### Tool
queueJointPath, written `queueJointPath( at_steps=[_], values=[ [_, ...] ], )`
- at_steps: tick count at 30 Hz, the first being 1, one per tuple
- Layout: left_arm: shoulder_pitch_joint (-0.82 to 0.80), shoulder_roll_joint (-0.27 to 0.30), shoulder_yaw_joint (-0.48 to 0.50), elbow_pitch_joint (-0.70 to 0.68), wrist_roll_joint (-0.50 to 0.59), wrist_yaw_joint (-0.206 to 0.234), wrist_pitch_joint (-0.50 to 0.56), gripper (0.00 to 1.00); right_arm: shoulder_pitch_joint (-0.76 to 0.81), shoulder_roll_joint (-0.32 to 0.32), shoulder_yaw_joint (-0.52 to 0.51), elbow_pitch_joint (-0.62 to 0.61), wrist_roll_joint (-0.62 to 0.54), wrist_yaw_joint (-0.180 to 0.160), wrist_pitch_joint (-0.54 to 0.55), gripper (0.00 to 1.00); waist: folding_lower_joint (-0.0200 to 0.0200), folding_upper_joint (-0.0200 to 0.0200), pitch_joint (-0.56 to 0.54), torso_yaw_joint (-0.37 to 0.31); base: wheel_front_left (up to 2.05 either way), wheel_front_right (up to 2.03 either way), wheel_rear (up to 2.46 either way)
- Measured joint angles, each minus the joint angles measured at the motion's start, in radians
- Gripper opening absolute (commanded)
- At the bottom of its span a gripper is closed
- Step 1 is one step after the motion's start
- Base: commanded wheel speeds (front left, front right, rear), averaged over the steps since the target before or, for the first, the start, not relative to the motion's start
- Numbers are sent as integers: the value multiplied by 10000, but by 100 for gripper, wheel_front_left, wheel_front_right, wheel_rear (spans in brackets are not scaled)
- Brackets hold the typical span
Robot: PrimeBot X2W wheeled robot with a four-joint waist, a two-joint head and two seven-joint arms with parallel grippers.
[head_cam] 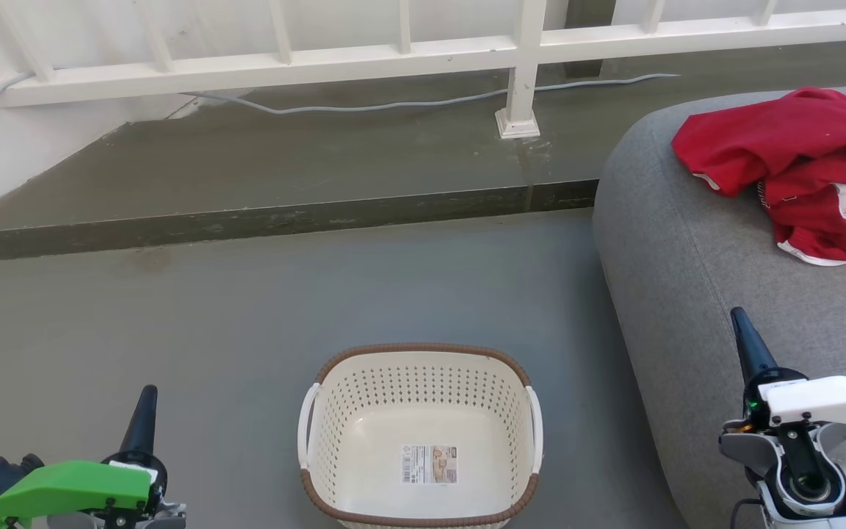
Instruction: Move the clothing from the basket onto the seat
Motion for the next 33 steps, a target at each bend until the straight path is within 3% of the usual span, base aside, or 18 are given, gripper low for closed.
queueJointPath(
  at_steps=[23,33],
  values=[
    [-651,-257,500,568,-2679,-602,704,0,-190,2,-750,40,3053,393,784,0,0,0,0,62,0,0,0],
    [-741,-268,587,658,-2847,-604,704,0,-190,2,-798,42,3137,407,784,0,0,0,-1,64,0,0,0]
  ],
)
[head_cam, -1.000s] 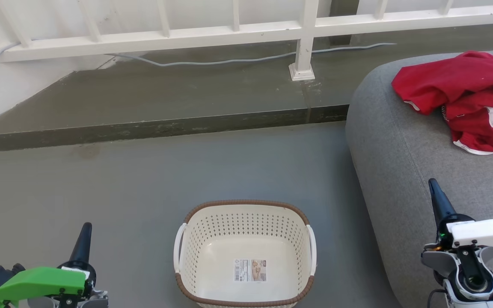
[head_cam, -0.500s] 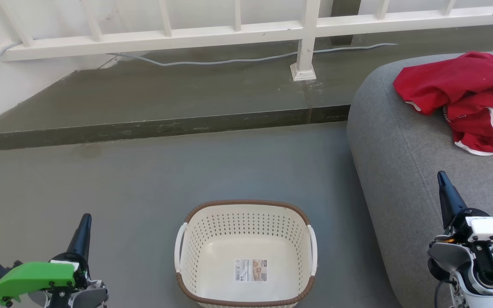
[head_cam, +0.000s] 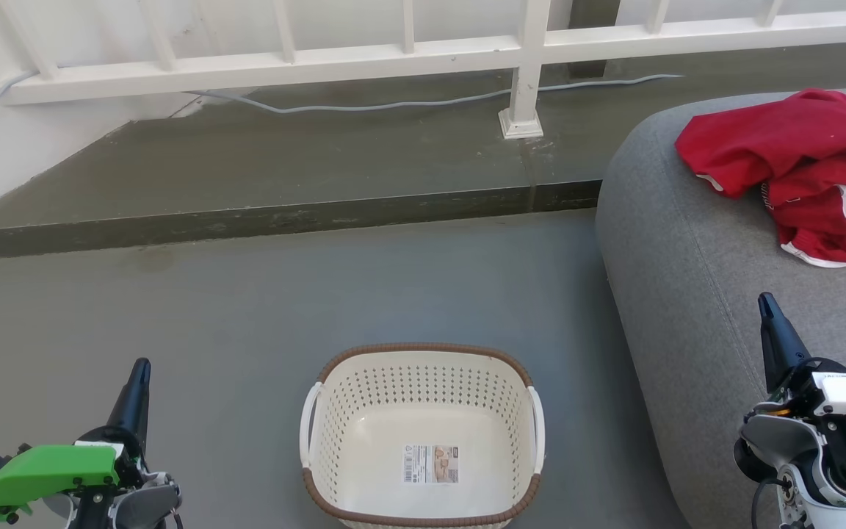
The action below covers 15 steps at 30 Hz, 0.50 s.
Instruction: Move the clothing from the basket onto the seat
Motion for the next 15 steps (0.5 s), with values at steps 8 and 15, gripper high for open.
queueJointPath(
  at_steps=[8,15],
  values=[
    [-3,-2,4,73,0,-4,0,0,0,0,-2,0,0,0,27,0,0,0,-1,0,0,0,0],
    [-6,-2,8,96,0,-10,12,0,0,0,-6,0,0,0,27,0,0,0,-1,0,0,0,0]
  ],
)
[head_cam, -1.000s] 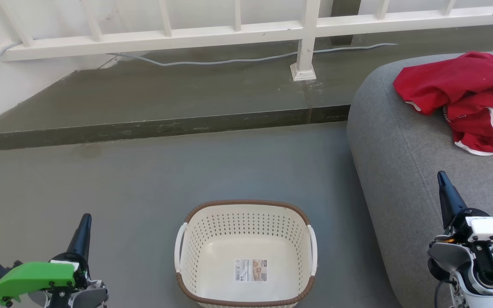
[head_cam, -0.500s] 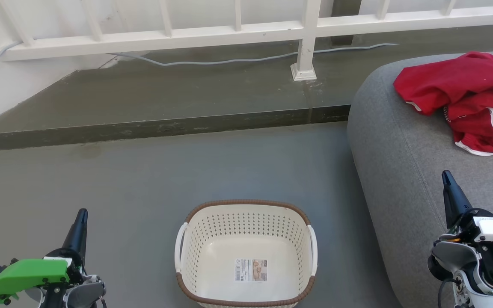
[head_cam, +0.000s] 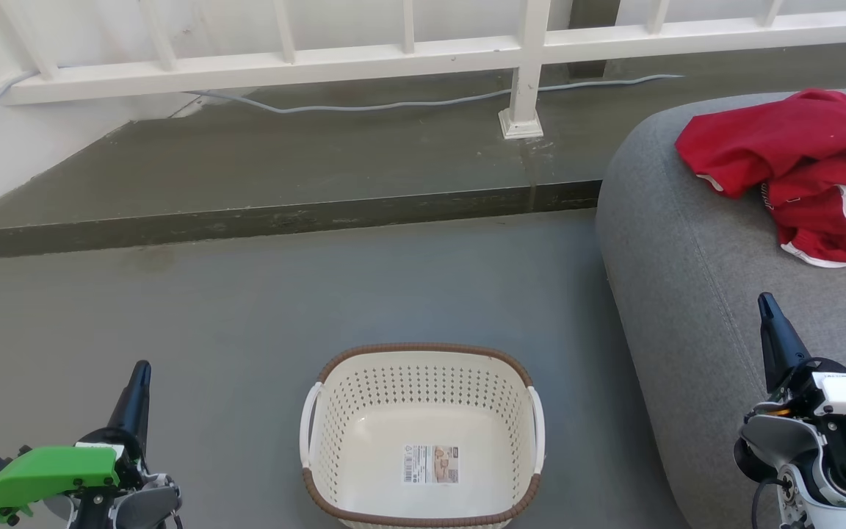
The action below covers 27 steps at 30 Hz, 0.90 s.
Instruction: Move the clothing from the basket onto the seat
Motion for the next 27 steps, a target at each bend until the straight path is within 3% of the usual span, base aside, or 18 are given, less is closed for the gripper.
queueJointPath(
  at_steps=[27],
  values=[
    [-7,-8,15,42,0,-4,48,0,0,23,-8,0,0,0,0,0,0,0,-1,1,0,0,0]
  ],
)
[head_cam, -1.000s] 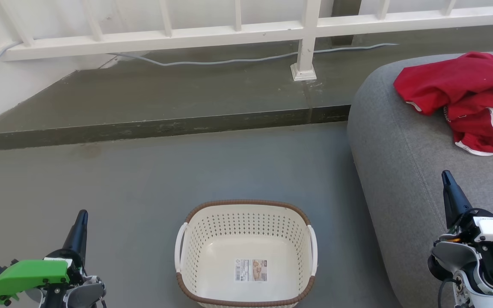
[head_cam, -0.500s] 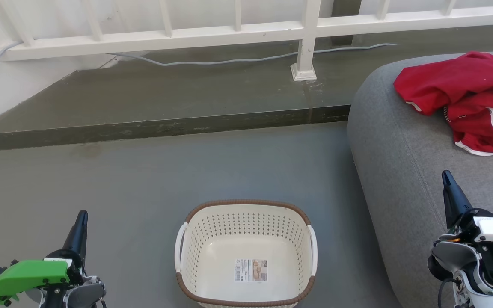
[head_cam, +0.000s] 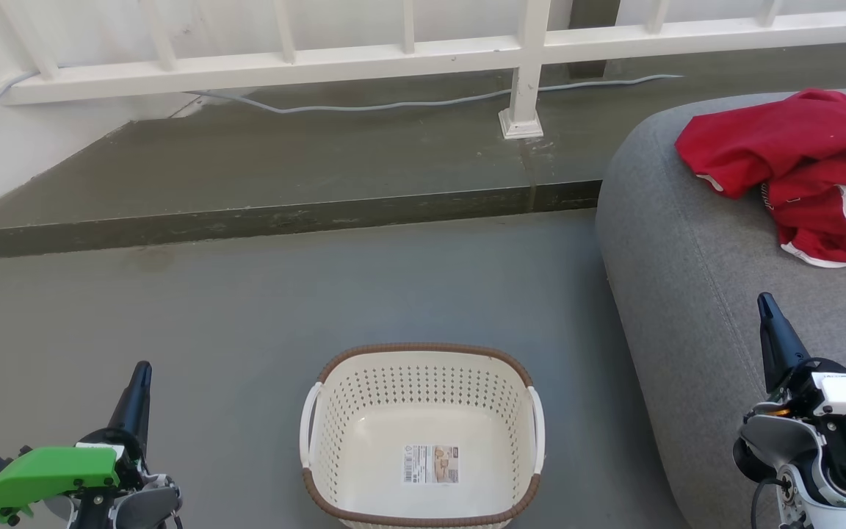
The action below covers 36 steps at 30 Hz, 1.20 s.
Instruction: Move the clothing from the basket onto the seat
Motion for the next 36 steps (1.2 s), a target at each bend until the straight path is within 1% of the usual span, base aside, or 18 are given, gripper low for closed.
queueJointPath(
  at_steps=[5,7,36],
  values=[
    [-2,0,2,2,2,-2,0,0,0,0,-2,0,0,0,2,0,0,0,0,0,0,0,0],
    [-2,-2,4,6,0,-69,2,0,0,0,-2,0,0,2,2,0,0,0,0,0,0,0,0],
    [-92,-10,17,23,2,-71,23,0,0,2,-12,-2,0,2,2,0,0,0,-1,1,0,0,0]
  ],
)
